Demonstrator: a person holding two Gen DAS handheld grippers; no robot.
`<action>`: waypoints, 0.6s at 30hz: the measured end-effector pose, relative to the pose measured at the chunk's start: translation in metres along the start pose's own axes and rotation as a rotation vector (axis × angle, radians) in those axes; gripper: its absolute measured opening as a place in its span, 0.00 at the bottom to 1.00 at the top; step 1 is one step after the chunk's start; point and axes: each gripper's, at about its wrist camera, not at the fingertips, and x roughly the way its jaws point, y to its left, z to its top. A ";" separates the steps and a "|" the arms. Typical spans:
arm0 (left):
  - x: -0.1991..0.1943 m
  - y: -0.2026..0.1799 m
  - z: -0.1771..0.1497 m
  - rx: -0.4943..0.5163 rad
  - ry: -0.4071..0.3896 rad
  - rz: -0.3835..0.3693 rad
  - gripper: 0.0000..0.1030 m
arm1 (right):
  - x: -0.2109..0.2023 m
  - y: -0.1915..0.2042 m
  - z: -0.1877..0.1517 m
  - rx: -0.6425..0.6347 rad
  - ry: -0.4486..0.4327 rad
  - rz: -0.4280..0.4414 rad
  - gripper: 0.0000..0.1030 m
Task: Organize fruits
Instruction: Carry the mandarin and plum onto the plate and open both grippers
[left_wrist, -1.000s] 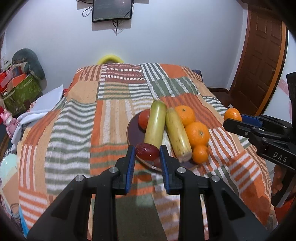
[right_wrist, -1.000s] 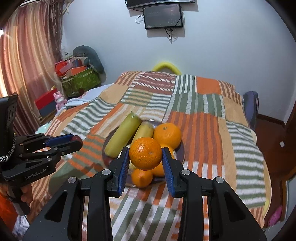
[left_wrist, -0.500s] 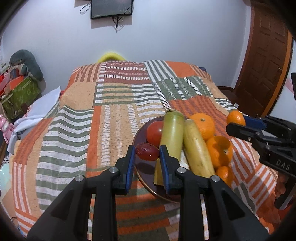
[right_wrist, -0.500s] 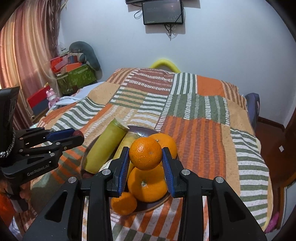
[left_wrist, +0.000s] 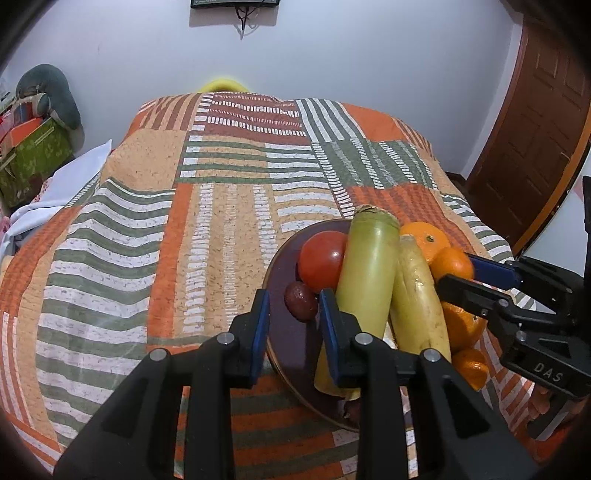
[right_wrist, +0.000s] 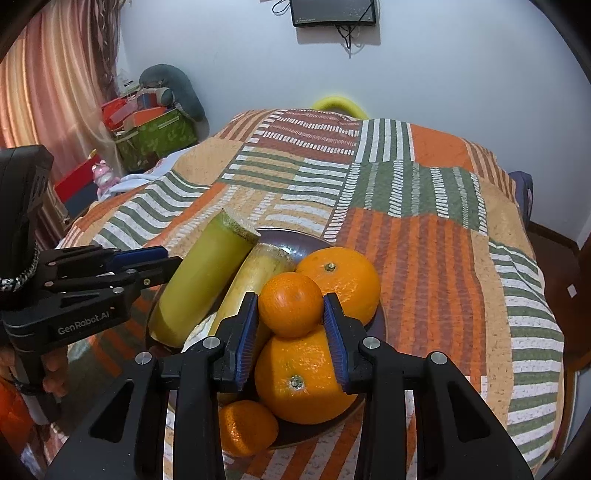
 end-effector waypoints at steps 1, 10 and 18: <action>0.000 0.000 0.000 -0.002 0.002 0.000 0.28 | 0.000 0.000 0.001 0.004 0.003 0.006 0.42; -0.029 -0.002 -0.002 -0.010 -0.027 -0.006 0.29 | -0.018 0.004 0.003 0.006 -0.032 -0.021 0.49; -0.118 -0.027 0.000 0.017 -0.176 -0.022 0.29 | -0.085 0.020 0.005 -0.027 -0.138 -0.072 0.49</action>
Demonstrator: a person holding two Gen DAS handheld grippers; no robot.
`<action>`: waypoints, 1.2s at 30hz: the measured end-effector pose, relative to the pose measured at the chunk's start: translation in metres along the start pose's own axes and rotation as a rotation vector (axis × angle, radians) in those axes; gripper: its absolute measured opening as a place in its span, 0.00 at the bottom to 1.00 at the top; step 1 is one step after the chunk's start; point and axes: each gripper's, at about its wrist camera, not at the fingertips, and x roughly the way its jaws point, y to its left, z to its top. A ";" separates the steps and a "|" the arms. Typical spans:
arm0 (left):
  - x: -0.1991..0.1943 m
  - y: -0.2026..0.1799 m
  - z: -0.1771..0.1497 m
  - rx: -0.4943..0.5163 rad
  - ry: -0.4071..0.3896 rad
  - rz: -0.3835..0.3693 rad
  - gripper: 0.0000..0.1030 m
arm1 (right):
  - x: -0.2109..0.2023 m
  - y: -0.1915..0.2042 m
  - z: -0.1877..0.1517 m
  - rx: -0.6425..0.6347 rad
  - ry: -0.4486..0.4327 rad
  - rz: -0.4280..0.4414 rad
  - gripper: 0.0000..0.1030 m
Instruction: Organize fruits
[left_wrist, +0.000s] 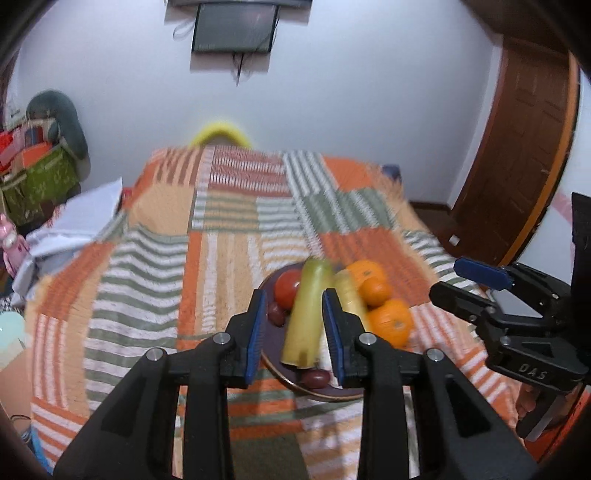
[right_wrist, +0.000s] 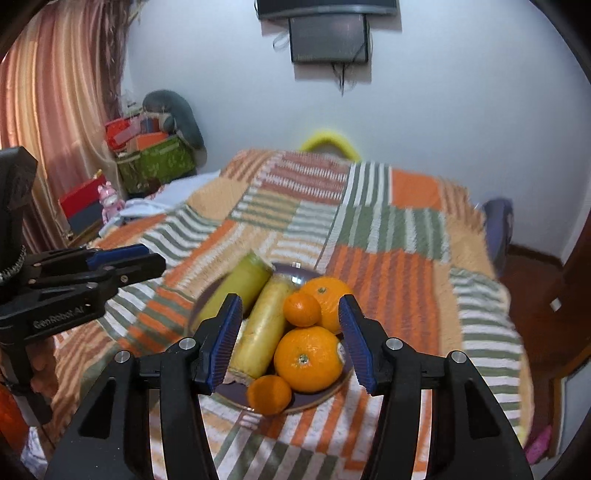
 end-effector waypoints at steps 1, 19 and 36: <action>-0.012 -0.005 0.003 0.006 -0.023 0.002 0.29 | -0.015 0.003 0.003 -0.011 -0.025 -0.012 0.49; -0.223 -0.075 0.001 0.065 -0.358 0.001 0.40 | -0.200 0.039 0.008 0.050 -0.405 0.015 0.51; -0.267 -0.085 -0.027 0.072 -0.455 0.066 0.86 | -0.223 0.055 -0.014 0.049 -0.486 -0.073 0.95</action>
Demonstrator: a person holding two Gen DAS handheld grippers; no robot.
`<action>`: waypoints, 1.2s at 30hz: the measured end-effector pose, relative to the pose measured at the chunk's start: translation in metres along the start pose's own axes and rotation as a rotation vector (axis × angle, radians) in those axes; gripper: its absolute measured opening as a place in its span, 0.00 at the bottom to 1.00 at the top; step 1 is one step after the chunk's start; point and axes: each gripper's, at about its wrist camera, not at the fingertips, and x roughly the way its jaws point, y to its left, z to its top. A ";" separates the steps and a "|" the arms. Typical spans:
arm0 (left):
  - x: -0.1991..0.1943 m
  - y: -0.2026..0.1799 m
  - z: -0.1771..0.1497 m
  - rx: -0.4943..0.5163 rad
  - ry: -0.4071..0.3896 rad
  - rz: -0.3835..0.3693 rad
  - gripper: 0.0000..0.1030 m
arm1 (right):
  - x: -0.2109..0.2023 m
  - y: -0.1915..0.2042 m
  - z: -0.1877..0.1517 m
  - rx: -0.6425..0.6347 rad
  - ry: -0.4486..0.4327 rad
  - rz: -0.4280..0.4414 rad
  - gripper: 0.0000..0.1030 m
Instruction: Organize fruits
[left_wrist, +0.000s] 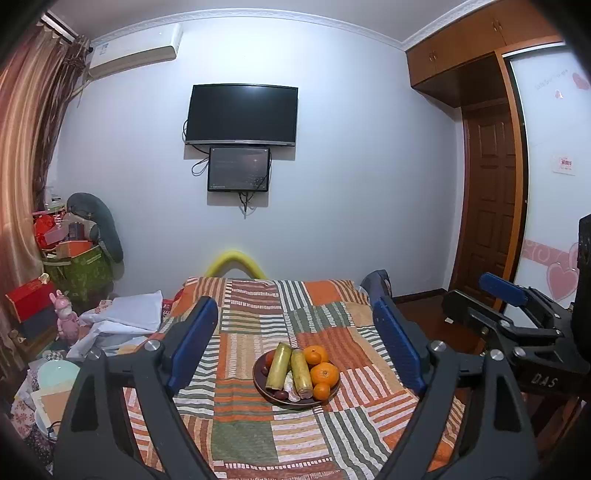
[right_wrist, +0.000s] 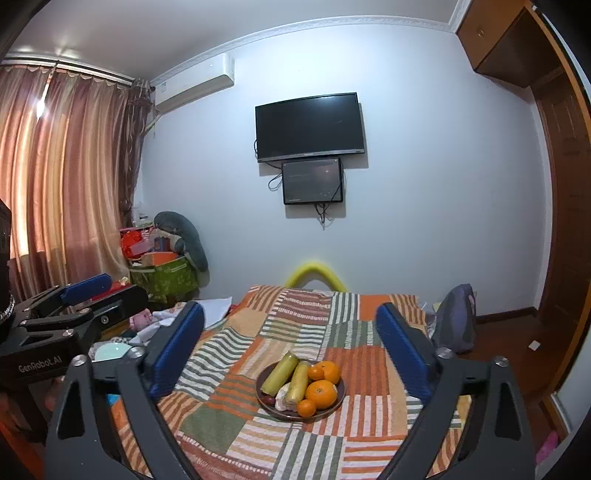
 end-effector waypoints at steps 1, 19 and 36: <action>0.000 0.000 -0.001 0.009 -0.001 0.007 0.89 | 0.000 0.001 -0.001 0.002 -0.004 -0.007 0.98; -0.002 -0.004 -0.009 0.026 -0.004 0.028 0.99 | -0.009 -0.006 -0.007 0.010 0.003 -0.039 1.00; 0.002 -0.003 -0.012 0.031 0.006 0.009 1.00 | -0.011 -0.006 -0.005 0.010 0.008 -0.034 1.00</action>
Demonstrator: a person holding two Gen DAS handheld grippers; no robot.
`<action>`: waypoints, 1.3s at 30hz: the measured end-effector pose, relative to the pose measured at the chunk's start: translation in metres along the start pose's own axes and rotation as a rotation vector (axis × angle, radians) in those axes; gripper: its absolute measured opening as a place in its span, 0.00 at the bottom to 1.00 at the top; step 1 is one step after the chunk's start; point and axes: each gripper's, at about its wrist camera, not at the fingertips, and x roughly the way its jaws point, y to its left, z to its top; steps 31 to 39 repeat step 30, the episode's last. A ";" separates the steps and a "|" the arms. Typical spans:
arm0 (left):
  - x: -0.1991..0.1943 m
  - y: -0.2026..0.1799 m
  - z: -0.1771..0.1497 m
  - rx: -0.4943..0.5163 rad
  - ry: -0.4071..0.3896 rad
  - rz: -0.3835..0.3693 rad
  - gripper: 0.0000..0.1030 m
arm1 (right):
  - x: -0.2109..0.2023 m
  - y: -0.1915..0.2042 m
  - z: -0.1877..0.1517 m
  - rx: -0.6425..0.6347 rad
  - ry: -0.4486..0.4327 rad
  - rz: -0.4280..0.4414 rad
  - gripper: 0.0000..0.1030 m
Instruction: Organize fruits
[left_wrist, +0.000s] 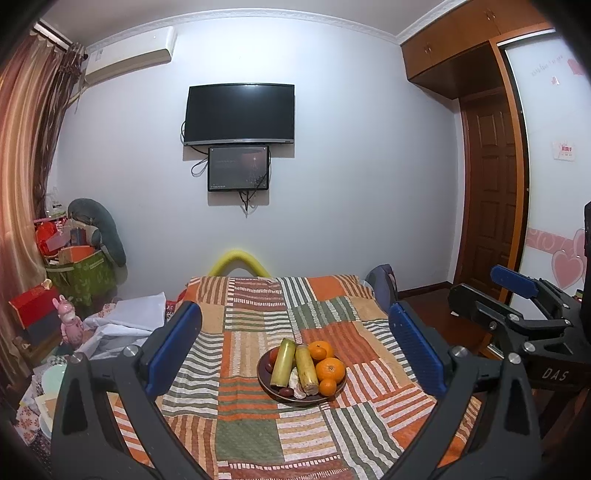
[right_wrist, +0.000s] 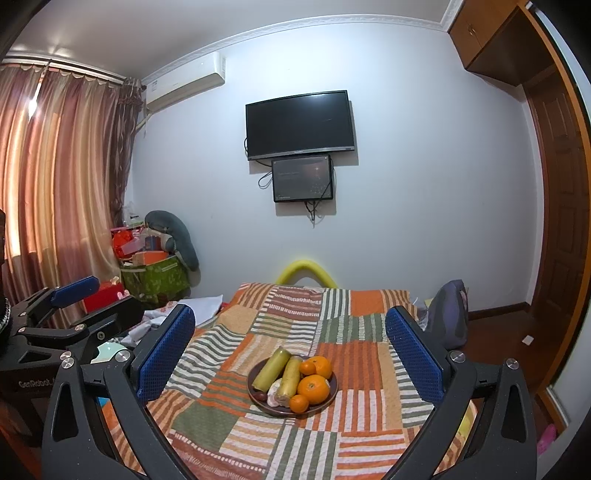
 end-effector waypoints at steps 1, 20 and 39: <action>0.000 0.000 0.000 -0.001 0.001 -0.002 1.00 | 0.001 0.000 0.000 0.000 0.000 0.000 1.00; -0.001 0.005 -0.002 -0.031 0.006 -0.032 1.00 | -0.002 0.000 0.003 -0.020 -0.014 -0.023 1.00; -0.001 0.003 -0.002 -0.027 0.011 -0.048 1.00 | -0.002 0.000 0.001 -0.027 -0.014 -0.028 1.00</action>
